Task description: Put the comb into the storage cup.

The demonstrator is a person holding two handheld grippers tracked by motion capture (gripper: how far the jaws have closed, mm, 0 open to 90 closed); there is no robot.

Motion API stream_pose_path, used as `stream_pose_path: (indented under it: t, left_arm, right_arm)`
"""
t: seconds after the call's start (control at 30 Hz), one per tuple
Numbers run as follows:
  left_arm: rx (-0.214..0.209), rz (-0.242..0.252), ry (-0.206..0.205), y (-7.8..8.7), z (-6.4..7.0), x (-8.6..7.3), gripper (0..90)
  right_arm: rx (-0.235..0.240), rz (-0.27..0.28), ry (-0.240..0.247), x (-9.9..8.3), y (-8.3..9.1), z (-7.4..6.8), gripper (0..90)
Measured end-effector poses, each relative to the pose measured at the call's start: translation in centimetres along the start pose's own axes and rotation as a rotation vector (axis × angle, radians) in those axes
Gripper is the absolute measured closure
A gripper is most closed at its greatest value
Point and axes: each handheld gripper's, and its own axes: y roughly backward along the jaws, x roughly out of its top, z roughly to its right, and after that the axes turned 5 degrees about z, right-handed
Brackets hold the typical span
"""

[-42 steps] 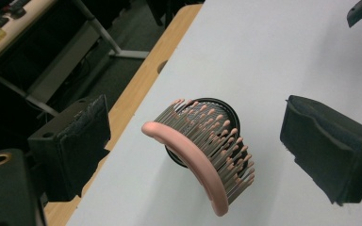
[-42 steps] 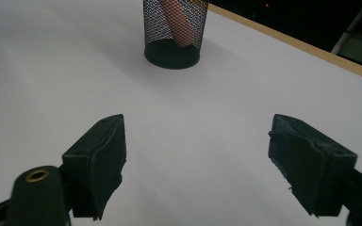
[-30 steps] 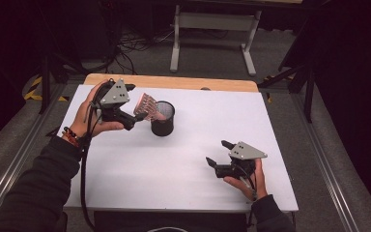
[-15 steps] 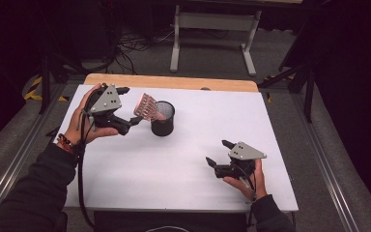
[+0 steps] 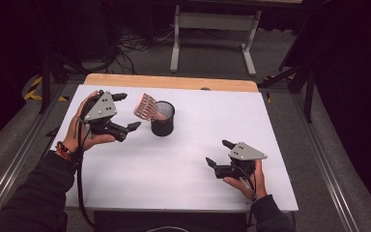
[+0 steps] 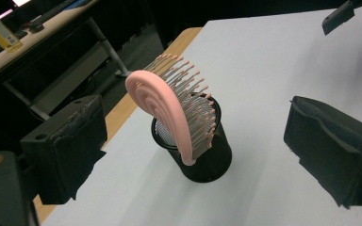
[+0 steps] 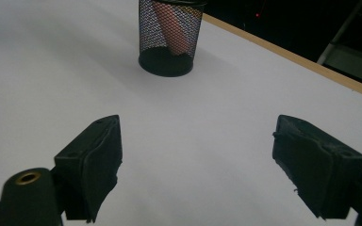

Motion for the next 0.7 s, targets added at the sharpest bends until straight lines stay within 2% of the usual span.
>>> stream_pose_path:
  t: [0.03, 0.27, 0.4, 0.47, 0.7]
  left_arm:
    - [-0.002, 0.008, 0.012, 0.0, 0.1, -0.2, 7.5]
    - [0.000, 0.033, 0.022, 0.6, 0.7, -0.8, 7.5]
    - [0.006, 0.031, 0.013, 0.9, 1.0, -1.0, 7.4]
    - [0.009, 0.050, 0.014, 1.2, 1.4, -1.3, 7.5]
    - [0.006, 0.064, 0.010, 1.7, 2.2, -2.0, 7.3]
  right_arm:
    - [0.000, 0.001, 0.001, 0.0, 0.0, 0.0, 17.0]
    - [-0.004, 0.003, 0.007, 0.0, 0.0, -0.1, 16.4]
    - [-0.003, 0.011, 0.013, 0.0, 0.1, -0.1, 15.9]
    - [-0.013, 0.008, 0.029, 0.1, 0.0, -0.3, 14.8]
    - [-0.027, 0.027, 0.042, 0.2, 0.3, -0.4, 12.3]
